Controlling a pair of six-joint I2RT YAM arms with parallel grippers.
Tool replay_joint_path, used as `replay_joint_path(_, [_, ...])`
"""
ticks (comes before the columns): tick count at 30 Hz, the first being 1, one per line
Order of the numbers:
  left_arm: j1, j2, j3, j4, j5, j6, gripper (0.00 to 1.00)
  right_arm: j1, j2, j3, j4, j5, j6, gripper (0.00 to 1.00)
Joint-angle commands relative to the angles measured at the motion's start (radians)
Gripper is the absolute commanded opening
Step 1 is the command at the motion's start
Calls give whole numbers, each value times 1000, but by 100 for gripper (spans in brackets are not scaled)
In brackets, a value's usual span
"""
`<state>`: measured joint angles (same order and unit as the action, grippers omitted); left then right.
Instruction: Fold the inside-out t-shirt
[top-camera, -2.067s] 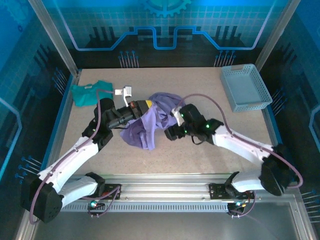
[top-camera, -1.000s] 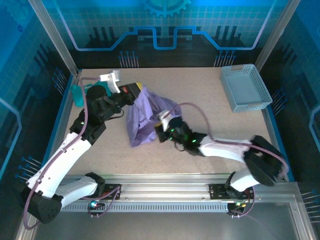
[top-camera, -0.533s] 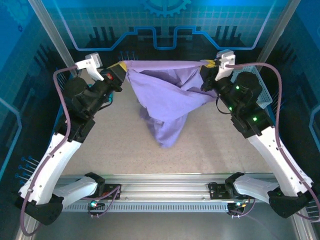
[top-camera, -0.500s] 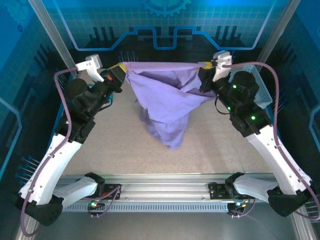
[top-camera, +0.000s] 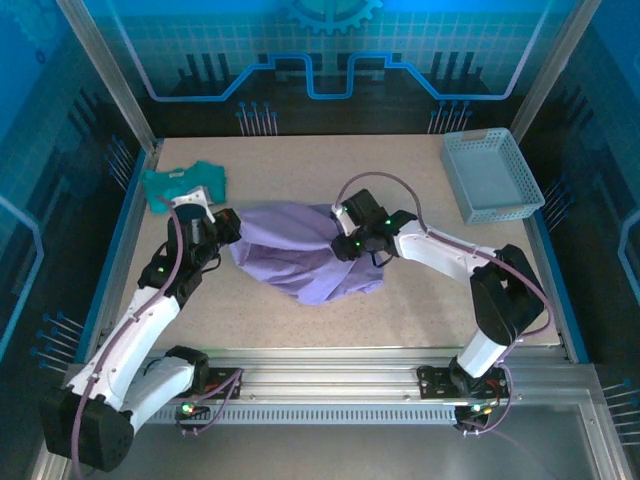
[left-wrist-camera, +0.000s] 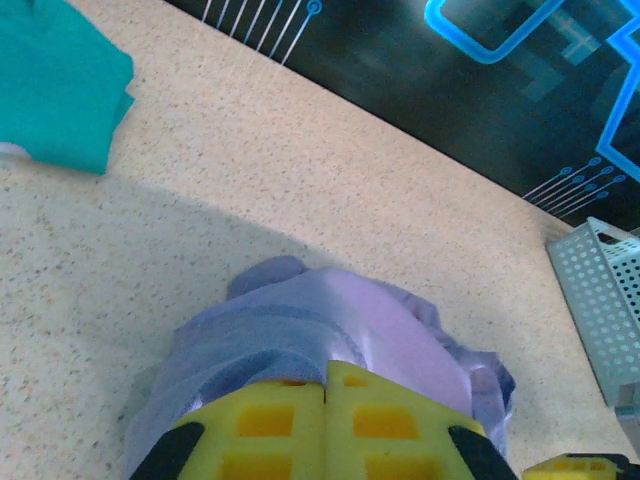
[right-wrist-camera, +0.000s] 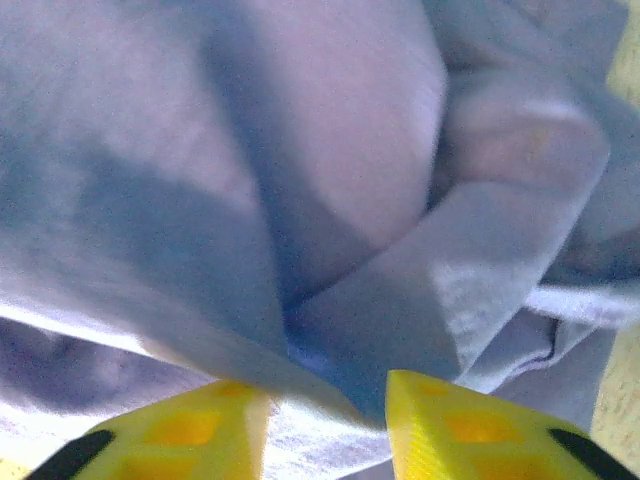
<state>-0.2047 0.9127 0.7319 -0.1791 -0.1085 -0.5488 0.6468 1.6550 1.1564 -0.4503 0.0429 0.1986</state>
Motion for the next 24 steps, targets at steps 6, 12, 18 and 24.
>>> replay_joint_path(6, [10, -28, -19, 26, 21, -10, 0, -135, -102, -117, 2, 0, 73, 56])
replay_joint_path(12, [11, -16, -20, 48, 40, -15, 0, -231, 44, -25, 35, -68, 105, 54])
replay_joint_path(18, [15, -14, -20, 53, 48, -17, 0, -257, 167, 49, 73, -175, 127, 54])
replay_joint_path(24, [14, -14, -20, 50, 51, -11, 0, -261, 212, 70, 111, -187, 135, 50])
